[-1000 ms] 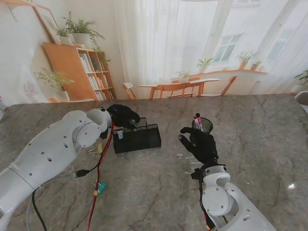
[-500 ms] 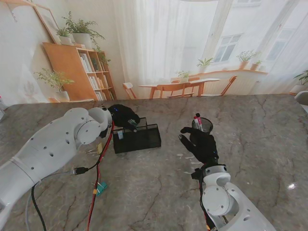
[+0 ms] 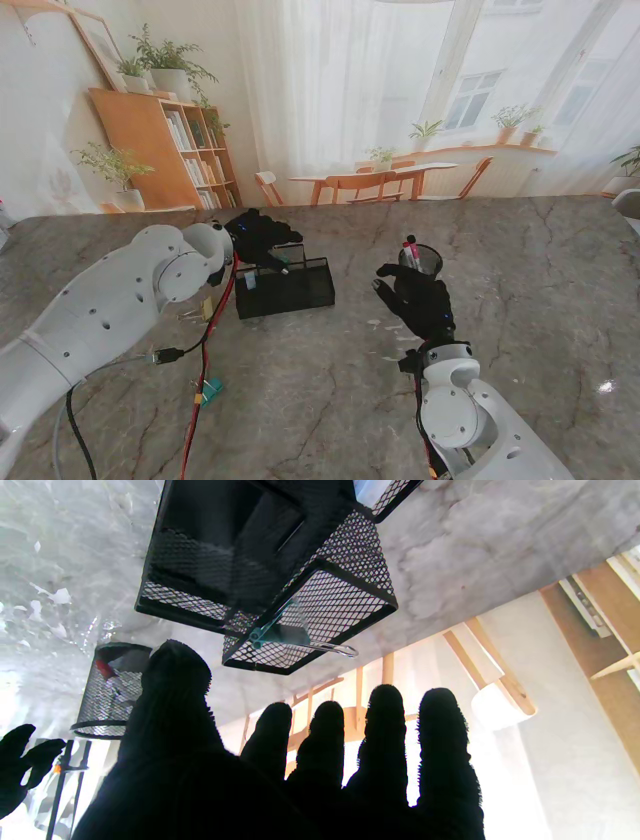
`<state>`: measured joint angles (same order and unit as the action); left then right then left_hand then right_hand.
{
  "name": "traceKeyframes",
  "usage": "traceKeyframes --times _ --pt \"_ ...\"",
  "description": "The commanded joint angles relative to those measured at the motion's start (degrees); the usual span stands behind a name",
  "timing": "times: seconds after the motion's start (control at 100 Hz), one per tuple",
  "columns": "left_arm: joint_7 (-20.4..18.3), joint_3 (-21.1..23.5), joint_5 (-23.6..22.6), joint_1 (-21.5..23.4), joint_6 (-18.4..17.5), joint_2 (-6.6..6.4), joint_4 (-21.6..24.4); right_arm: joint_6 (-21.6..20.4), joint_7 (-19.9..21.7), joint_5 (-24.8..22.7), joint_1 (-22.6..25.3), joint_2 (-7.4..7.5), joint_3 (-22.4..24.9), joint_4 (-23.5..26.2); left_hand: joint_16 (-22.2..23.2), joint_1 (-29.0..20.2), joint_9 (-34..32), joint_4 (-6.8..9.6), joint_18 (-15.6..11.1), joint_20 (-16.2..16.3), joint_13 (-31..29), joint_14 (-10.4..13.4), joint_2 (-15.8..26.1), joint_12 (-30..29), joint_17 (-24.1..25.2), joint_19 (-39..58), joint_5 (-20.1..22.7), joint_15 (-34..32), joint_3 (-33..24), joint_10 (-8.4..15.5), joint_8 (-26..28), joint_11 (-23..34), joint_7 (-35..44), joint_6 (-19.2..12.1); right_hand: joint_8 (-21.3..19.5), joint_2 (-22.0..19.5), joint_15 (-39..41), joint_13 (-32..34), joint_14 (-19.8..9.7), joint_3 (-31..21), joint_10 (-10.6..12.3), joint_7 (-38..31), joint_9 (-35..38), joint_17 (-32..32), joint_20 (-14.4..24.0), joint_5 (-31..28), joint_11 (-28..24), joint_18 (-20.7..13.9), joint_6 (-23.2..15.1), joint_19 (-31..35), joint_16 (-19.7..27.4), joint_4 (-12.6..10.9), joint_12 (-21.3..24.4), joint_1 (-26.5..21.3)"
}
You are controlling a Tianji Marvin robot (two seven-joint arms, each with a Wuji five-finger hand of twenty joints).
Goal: Organize desk stationery
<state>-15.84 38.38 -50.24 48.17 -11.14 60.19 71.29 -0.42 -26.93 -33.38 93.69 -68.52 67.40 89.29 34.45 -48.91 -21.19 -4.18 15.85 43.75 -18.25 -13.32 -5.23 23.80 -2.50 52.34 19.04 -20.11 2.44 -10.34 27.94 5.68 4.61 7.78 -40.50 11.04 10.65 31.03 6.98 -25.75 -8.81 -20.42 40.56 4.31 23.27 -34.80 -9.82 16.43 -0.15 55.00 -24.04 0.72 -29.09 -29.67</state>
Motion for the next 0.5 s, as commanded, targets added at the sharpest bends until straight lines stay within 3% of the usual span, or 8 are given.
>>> traceKeyframes --times 0.0,0.27,0.49 --pt "0.01 0.04 -0.24 0.11 -0.24 -0.01 0.73 0.08 0.8 0.21 0.14 -0.12 0.05 0.15 -3.53 0.84 2.58 1.19 2.95 -2.71 2.17 -1.09 3.14 -2.01 2.3 -3.19 -3.86 3.58 -0.06 -0.73 -1.37 -1.82 -1.4 1.77 -1.09 -1.55 -0.26 0.93 0.12 1.67 0.09 -0.11 0.21 -0.19 0.84 -0.72 -0.76 0.32 0.13 0.79 -0.64 0.26 -0.83 0.19" --pt "-0.56 -0.13 -1.32 0.18 0.11 -0.25 1.02 0.08 0.63 0.32 0.17 -0.19 0.08 0.22 -4.97 -2.1 1.89 1.19 3.76 -4.2 1.18 -0.84 1.1 -2.72 1.95 -4.12 -3.2 4.41 -0.17 -0.44 -1.79 -1.37 -0.84 1.28 -1.06 -1.67 -0.29 0.95 0.17 1.7 0.01 -0.07 0.25 -0.2 0.85 -0.71 -0.75 0.33 0.04 0.76 -0.65 0.27 -0.82 0.21" --pt "0.76 -2.48 -1.61 -1.51 -0.5 -0.13 -1.63 0.2 0.49 0.35 0.27 -0.22 0.17 0.31 -4.0 -4.58 1.24 1.28 2.31 -4.17 0.08 -0.02 0.58 -2.27 1.14 -2.44 -2.81 2.55 -0.3 -0.06 -1.59 -0.64 -0.3 1.31 -1.05 -1.68 -0.34 0.9 0.15 1.74 -0.1 -0.07 0.19 -0.19 0.86 -0.7 -0.71 0.34 0.08 0.73 -0.64 0.26 -0.8 0.17"
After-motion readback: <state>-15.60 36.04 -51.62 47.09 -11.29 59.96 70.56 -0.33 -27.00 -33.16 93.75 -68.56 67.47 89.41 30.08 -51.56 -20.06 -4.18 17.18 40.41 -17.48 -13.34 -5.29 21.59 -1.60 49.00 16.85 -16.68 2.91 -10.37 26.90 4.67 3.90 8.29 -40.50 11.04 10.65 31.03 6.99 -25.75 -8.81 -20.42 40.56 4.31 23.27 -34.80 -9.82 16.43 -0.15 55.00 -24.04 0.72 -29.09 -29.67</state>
